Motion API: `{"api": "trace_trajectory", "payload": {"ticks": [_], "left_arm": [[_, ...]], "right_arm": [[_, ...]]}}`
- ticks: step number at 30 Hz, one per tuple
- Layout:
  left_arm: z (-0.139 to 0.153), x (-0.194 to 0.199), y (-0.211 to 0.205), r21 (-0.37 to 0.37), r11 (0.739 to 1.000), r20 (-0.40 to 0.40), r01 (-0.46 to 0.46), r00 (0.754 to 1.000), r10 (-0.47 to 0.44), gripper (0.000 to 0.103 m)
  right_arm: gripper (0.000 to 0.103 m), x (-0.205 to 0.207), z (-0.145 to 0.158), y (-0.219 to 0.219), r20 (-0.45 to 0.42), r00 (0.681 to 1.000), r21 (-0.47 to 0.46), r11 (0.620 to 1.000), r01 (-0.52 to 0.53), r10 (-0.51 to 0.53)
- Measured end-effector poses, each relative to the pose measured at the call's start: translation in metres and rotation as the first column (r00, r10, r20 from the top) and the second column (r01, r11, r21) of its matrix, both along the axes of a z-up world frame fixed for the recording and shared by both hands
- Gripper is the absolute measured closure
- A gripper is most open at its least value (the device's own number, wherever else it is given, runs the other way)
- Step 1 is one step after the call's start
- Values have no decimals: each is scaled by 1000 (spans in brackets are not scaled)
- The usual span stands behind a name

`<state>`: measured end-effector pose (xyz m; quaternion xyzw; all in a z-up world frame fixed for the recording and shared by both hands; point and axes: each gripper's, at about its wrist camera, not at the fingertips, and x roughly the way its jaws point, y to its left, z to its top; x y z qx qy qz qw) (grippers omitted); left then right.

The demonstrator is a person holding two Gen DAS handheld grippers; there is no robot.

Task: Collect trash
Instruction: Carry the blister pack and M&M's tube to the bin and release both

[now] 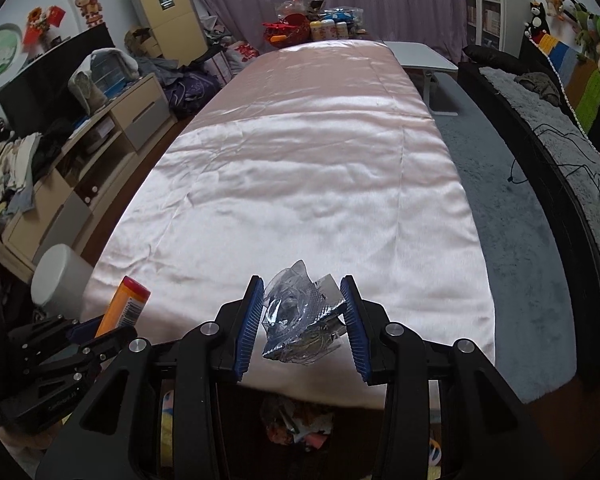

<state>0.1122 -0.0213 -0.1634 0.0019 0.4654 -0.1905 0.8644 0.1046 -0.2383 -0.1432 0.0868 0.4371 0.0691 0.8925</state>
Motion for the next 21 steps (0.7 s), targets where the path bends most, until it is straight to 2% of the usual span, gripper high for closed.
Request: {"api": "trace_trajectory", "payload": {"ticks": [8, 16, 21], "left_arm": [[-32, -49, 6, 7, 1000, -50, 14, 999, -14, 77], [-67, -70, -5, 17, 999, -119, 38, 992, -36, 77], [-101, -74, -14, 30, 998, -196, 52, 980, -45, 77]], "right_arm": [[62, -49, -36, 16, -70, 997, 32, 999, -19, 21], [62, -70, -75, 26, -140, 990, 20, 1000, -9, 12], [62, -79, -105, 31, -195, 981, 4, 1000, 0, 1]]}}
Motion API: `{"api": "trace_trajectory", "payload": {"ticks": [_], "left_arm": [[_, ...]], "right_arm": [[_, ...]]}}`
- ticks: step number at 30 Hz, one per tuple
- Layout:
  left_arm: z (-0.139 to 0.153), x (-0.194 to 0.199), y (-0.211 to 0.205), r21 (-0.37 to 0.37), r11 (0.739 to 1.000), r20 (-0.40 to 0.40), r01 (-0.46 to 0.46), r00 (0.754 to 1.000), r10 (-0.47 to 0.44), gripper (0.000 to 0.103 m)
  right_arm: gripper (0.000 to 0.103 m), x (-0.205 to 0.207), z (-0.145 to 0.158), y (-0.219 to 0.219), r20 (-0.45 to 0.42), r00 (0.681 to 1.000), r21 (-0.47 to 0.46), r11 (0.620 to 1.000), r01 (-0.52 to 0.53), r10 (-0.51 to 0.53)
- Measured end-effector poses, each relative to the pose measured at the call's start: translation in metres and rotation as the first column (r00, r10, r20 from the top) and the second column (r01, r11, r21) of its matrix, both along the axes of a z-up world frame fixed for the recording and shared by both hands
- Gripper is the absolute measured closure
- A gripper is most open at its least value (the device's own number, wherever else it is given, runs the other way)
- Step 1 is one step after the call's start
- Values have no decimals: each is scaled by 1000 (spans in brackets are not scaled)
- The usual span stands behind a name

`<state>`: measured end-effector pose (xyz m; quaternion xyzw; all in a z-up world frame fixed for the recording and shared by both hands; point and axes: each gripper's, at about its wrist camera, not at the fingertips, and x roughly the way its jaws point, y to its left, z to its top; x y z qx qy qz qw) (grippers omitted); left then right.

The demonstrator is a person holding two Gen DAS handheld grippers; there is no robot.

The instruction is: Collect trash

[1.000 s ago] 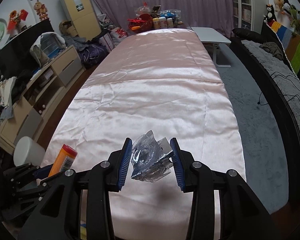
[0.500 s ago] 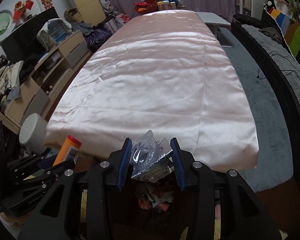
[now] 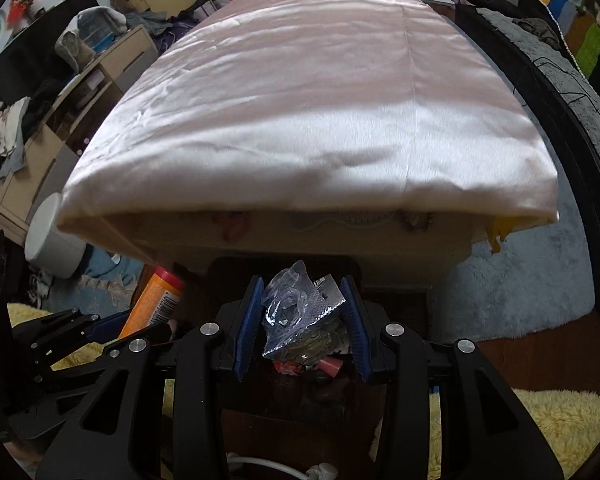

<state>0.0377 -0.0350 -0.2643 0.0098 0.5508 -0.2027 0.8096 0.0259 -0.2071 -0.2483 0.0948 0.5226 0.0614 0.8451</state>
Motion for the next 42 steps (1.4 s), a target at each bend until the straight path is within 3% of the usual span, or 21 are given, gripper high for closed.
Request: {"api": "trace_trajectory", "payload": {"ticks": [6, 13, 16, 21, 23, 24, 25, 26, 29, 35, 42], "left_arm": [[-26, -4, -8, 15, 1000, -61, 22, 998, -21, 77], [-35, 3, -7, 3, 1000, -85, 13, 996, -13, 74], [-33, 5, -5, -9, 1000, -84, 0, 996, -1, 56], [-23, 10, 2, 1, 1000, -60, -27, 998, 27, 47], [-14, 10, 7, 9, 999, -31, -40, 999, 41, 31], [-7, 9, 10, 8, 999, -11, -47, 999, 47, 26], [0, 8, 12, 8, 999, 13, -52, 999, 52, 15], [8, 7, 15, 9, 998, 38, -56, 998, 56, 7], [35, 5, 25, 7, 997, 110, -83, 991, 81, 8], [102, -4, 40, -6, 989, 305, -151, 941, 146, 8], [180, -9, 52, -58, 977, 496, -206, 843, 207, 8]], "right_arm": [[59, -5, -33, 6, -72, 997, -7, 1000, -2, 1], [48, 5, -29, 9, -68, 998, 24, 1000, 7, -6], [44, 12, -25, 8, -63, 998, 30, 999, 23, -21], [31, 15, -16, 3, -40, 998, 32, 998, 46, -44], [28, 13, -9, -1, -23, 998, 25, 998, 60, -60], [19, 12, -4, -3, -14, 998, 20, 997, 68, -68], [4, 11, 1, -5, 3, 997, 16, 997, 81, -81], [4, 9, 8, -8, 23, 995, 9, 995, 97, -97], [3, 6, 28, -16, 72, 988, 1, 990, 138, -137], [3, -8, 81, -25, 225, 955, -72, 974, 214, -193], [3, -29, 156, -27, 428, 877, -104, 952, 288, -219]]}}
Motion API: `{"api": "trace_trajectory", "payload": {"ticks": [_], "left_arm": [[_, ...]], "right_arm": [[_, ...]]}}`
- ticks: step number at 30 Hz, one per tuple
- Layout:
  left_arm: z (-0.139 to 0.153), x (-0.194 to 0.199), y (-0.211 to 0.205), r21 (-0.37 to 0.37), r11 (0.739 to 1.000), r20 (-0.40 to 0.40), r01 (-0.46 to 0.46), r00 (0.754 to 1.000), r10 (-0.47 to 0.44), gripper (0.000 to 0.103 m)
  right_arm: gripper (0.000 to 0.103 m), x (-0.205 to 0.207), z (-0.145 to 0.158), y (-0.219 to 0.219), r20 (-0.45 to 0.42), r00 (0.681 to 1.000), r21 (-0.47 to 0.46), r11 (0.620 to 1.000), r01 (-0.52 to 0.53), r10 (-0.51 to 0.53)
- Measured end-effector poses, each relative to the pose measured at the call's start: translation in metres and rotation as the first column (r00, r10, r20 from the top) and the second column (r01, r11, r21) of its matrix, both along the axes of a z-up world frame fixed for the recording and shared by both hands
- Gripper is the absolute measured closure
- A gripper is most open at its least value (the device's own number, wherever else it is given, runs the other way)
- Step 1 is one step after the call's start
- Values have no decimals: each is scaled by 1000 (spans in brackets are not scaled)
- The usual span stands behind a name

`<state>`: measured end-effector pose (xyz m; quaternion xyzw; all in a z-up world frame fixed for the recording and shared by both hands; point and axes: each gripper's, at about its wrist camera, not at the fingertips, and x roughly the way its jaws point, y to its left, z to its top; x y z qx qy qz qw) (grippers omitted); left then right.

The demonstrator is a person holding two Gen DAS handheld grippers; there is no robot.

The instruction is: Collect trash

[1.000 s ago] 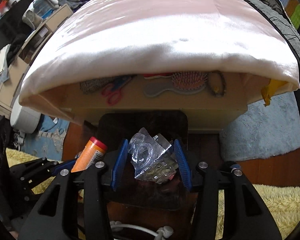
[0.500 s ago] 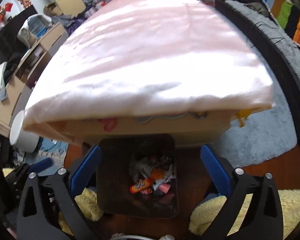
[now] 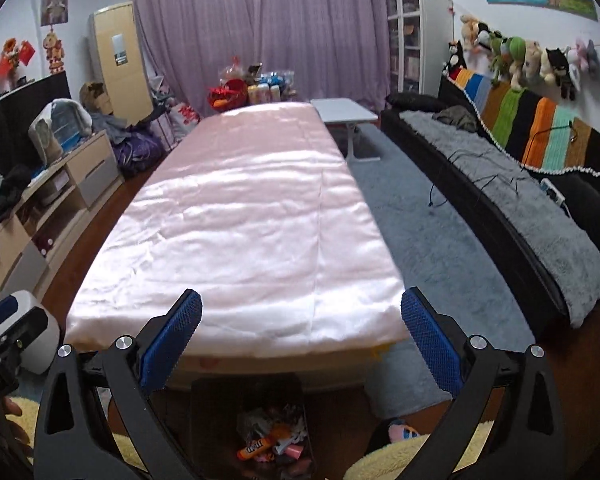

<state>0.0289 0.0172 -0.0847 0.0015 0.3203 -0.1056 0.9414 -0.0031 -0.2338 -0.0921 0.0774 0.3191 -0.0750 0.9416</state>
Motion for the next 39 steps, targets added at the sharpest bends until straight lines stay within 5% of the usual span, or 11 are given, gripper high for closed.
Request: {"api": "trace_trajectory", "payload": {"ticks": [8, 16, 39], "left_arm": [[74, -7, -5, 27, 1000, 175, -11, 985, 6, 8], [114, -17, -6, 2, 999, 272, -41, 961, 39, 8], [113, -39, -12, 32, 999, 258, -38, 966, 29, 8]], "right_arm": [[3, -8, 67, 1, 159, 987, -80, 997, 15, -2], [3, -19, 103, 1, 256, 966, -92, 995, 48, -23], [3, -41, 105, 22, 235, 972, -132, 991, 34, -2]]}}
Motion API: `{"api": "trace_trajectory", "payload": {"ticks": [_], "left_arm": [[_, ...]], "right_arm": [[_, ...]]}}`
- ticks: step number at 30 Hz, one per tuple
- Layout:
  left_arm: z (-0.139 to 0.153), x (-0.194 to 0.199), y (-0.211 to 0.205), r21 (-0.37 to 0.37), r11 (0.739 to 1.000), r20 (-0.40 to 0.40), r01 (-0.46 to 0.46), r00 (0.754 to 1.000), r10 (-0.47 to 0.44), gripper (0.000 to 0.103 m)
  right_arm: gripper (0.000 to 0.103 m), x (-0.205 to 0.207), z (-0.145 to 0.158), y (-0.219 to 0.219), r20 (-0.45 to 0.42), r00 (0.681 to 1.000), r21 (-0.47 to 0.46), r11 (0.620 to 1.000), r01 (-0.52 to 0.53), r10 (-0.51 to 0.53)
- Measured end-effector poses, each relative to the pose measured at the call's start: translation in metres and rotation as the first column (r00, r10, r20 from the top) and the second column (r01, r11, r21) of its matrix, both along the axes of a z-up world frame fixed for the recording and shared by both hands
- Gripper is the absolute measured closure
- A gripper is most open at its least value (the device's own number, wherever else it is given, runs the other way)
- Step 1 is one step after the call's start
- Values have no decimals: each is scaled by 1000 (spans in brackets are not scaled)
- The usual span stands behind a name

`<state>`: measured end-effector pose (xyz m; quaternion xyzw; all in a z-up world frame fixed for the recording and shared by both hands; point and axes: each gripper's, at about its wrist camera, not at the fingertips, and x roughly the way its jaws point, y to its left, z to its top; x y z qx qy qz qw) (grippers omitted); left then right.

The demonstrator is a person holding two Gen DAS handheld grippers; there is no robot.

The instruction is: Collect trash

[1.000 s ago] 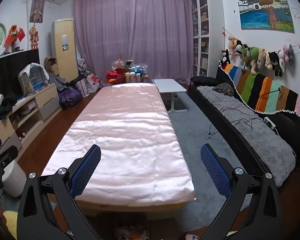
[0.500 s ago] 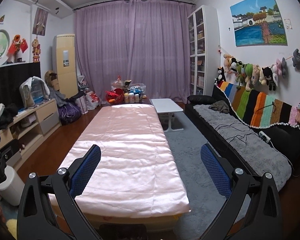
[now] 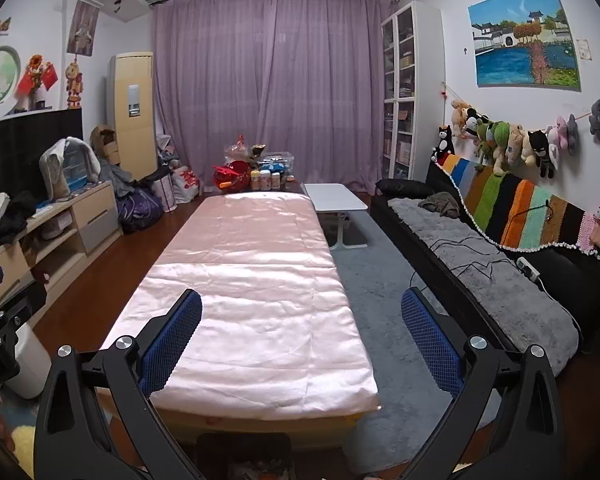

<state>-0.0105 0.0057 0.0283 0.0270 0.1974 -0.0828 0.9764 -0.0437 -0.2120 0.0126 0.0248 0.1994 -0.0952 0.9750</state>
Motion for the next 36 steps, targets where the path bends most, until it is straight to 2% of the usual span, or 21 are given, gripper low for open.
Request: {"api": "trace_trajectory", "payload": {"ticks": [36], "left_arm": [[4, -5, 1, -10, 1000, 19, -8, 1000, 9, 8]], "right_arm": [[3, 2, 2, 11, 1, 1000, -1, 1000, -26, 26]]}}
